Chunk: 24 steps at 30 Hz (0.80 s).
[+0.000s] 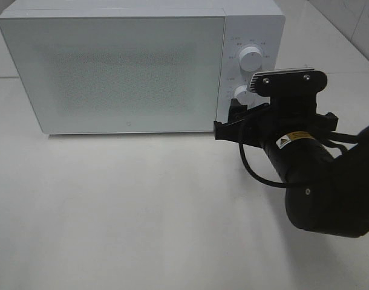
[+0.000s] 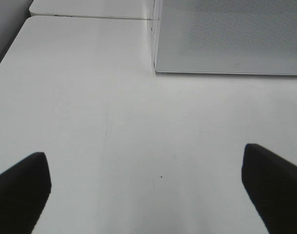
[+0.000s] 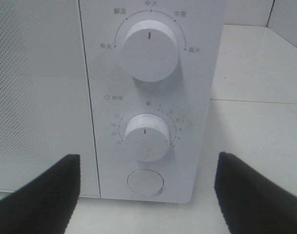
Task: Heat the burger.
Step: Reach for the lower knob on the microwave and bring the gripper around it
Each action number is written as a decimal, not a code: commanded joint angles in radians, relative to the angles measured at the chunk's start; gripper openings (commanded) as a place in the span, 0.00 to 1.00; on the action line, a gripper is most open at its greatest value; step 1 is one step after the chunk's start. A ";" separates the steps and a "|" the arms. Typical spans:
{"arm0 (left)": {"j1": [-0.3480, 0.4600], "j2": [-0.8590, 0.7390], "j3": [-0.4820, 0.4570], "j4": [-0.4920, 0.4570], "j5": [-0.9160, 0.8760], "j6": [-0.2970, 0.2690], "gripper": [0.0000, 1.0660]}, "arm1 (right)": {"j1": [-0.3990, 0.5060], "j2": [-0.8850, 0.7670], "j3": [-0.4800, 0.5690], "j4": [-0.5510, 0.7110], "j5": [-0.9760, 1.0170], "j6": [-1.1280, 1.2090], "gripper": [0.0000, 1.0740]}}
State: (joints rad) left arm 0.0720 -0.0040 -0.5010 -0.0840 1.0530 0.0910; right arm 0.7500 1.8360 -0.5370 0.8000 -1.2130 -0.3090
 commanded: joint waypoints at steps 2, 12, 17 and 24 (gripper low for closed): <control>0.000 -0.025 0.004 -0.009 -0.015 -0.003 0.94 | -0.004 0.052 -0.050 -0.004 -0.145 -0.003 0.70; 0.000 -0.025 0.004 -0.009 -0.015 -0.003 0.94 | -0.044 0.142 -0.144 -0.042 -0.135 0.001 0.70; 0.000 -0.025 0.004 -0.009 -0.015 -0.003 0.94 | -0.097 0.175 -0.192 -0.091 -0.117 0.002 0.70; 0.000 -0.025 0.004 -0.009 -0.015 -0.003 0.94 | -0.109 0.204 -0.222 -0.100 -0.107 0.009 0.70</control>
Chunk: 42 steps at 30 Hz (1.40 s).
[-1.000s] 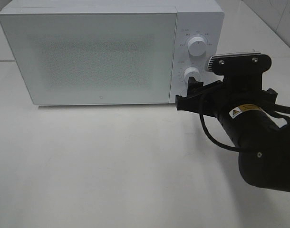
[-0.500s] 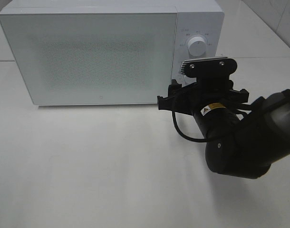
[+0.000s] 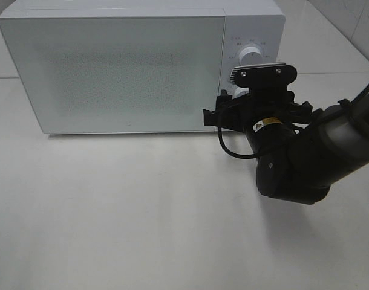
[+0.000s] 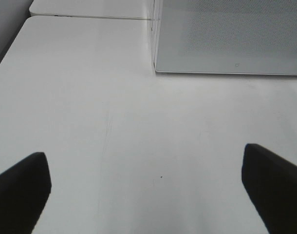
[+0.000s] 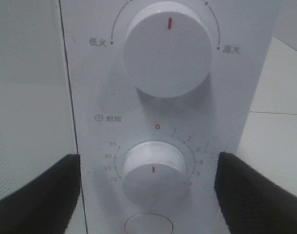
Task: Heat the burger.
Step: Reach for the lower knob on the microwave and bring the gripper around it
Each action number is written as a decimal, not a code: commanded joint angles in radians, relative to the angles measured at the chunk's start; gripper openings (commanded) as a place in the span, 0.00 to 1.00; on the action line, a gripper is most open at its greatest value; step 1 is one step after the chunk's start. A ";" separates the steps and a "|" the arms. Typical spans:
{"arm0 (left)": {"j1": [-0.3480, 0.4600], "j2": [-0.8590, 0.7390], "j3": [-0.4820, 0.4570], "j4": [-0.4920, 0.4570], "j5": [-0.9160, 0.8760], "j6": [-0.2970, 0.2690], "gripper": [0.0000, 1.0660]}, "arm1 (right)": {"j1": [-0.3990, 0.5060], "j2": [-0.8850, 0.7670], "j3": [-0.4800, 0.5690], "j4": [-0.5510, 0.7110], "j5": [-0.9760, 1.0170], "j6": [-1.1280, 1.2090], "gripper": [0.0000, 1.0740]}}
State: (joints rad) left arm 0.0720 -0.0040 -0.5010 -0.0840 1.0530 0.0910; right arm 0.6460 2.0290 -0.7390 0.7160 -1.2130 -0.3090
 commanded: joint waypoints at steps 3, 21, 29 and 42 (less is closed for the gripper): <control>0.000 -0.023 0.004 -0.009 -0.015 -0.003 0.94 | -0.017 0.029 -0.036 -0.019 -0.095 0.010 0.70; 0.000 -0.021 0.004 -0.009 -0.015 -0.003 0.94 | -0.028 0.054 -0.068 0.028 -0.095 0.035 0.69; 0.000 -0.021 0.004 -0.009 -0.015 -0.003 0.94 | -0.028 0.054 -0.068 0.028 -0.091 0.035 0.65; 0.000 -0.021 0.004 -0.009 -0.015 -0.003 0.94 | -0.028 0.054 -0.068 0.019 -0.056 0.053 0.18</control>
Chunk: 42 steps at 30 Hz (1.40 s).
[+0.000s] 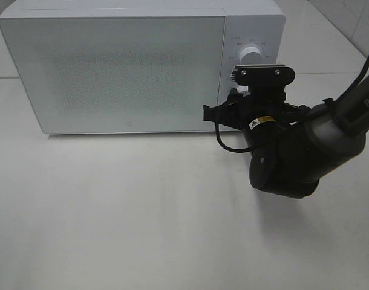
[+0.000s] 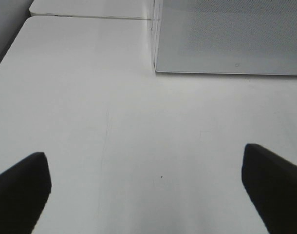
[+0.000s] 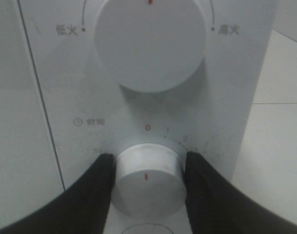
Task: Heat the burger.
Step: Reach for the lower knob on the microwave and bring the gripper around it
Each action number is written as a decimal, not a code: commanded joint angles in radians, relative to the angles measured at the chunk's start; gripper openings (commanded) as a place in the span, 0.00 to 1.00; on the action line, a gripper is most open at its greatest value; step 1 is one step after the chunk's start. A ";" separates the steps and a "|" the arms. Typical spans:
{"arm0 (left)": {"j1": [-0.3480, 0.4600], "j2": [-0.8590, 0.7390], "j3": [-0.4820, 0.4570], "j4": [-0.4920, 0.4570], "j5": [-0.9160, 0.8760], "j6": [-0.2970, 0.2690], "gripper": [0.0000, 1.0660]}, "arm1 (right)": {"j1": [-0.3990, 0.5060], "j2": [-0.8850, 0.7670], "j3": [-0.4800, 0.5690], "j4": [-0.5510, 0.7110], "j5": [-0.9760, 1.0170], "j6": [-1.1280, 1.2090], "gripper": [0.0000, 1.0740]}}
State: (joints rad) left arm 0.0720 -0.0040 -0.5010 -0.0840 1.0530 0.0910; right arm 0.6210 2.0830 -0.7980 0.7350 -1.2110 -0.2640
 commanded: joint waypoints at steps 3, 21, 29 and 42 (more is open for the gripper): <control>0.000 -0.021 0.004 -0.009 -0.015 -0.003 0.94 | -0.003 0.000 -0.009 0.001 -0.059 0.003 0.11; 0.000 -0.021 0.004 -0.009 -0.015 -0.003 0.94 | -0.003 0.000 -0.009 0.000 -0.066 0.056 0.11; 0.000 -0.021 0.004 -0.009 -0.015 -0.003 0.94 | -0.003 0.000 -0.009 0.000 -0.066 0.142 0.11; 0.000 -0.021 0.004 -0.009 -0.015 -0.003 0.94 | -0.003 0.000 -0.009 0.000 -0.060 0.274 0.11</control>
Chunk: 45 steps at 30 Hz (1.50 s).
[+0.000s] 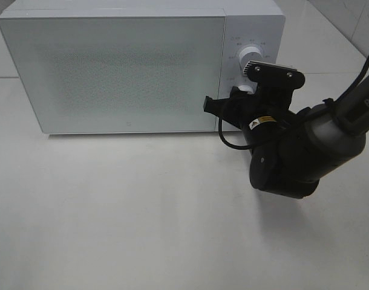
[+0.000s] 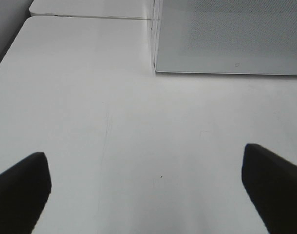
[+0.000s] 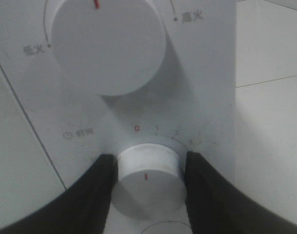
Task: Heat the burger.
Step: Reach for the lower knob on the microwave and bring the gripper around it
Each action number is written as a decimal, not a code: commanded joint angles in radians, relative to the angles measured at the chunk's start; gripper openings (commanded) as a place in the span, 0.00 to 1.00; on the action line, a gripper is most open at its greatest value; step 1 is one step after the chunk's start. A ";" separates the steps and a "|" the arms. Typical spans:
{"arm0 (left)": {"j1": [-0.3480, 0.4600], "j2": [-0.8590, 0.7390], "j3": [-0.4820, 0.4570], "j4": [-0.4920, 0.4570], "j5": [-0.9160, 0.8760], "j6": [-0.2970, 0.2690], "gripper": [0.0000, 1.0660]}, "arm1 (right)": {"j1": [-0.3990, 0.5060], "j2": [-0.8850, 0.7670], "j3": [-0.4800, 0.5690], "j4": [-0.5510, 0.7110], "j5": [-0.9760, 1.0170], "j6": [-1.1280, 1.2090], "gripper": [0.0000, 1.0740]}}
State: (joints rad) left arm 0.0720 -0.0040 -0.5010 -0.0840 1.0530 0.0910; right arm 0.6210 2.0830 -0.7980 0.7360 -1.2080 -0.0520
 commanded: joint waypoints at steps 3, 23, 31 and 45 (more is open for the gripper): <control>0.000 -0.021 0.004 -0.009 -0.015 -0.003 0.94 | -0.003 0.000 -0.009 -0.001 -0.063 0.143 0.11; 0.000 -0.021 0.004 -0.009 -0.015 -0.003 0.94 | -0.003 0.000 -0.009 -0.001 -0.008 0.640 0.11; 0.000 -0.021 0.004 -0.009 -0.015 -0.003 0.94 | -0.003 0.000 -0.009 -0.001 -0.008 0.817 0.11; 0.000 -0.021 0.004 -0.009 -0.015 -0.003 0.94 | -0.003 0.000 -0.009 0.000 -0.011 1.237 0.11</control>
State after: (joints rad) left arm 0.0720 -0.0040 -0.5010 -0.0840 1.0530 0.0910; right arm 0.6210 2.0860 -0.7950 0.7460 -1.2100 1.0790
